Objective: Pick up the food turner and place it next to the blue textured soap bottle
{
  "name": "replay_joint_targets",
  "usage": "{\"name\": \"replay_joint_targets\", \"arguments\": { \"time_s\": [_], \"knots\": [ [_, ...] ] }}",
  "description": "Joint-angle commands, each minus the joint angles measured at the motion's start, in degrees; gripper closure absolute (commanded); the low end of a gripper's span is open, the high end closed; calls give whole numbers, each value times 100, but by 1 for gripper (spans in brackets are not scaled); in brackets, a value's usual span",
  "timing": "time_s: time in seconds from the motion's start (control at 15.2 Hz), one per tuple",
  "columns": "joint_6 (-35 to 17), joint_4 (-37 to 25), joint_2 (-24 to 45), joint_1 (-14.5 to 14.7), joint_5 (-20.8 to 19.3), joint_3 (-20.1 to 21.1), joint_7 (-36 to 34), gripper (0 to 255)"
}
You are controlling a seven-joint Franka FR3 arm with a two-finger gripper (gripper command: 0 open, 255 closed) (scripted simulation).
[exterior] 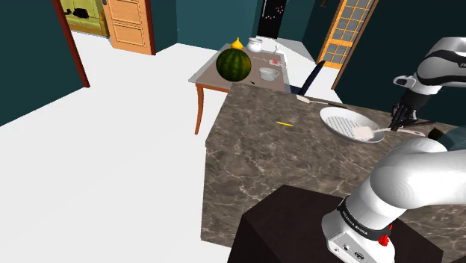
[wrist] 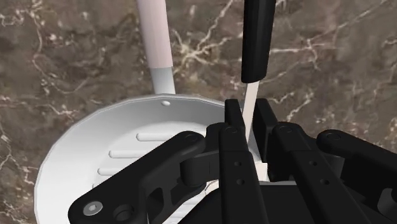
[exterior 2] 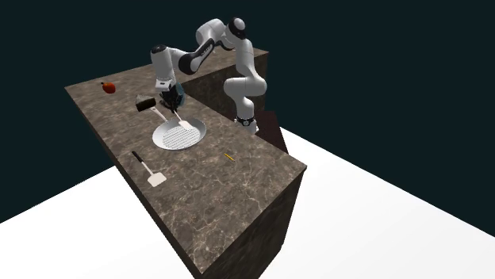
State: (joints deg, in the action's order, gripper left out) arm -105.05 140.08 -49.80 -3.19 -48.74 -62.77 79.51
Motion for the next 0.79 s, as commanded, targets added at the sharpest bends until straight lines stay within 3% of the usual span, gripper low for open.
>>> {"name": "replay_joint_targets", "arguments": {
  "time_s": [0.0, 0.59, 0.73],
  "knots": [
    [-147, 83, 35, 36, -85, -134, -39, 255],
    [-775, 408, 166, 266, -556, -836, -238, 255],
    [-713, 400, 88, 304, -615, -855, -277, 255]
  ]
}}
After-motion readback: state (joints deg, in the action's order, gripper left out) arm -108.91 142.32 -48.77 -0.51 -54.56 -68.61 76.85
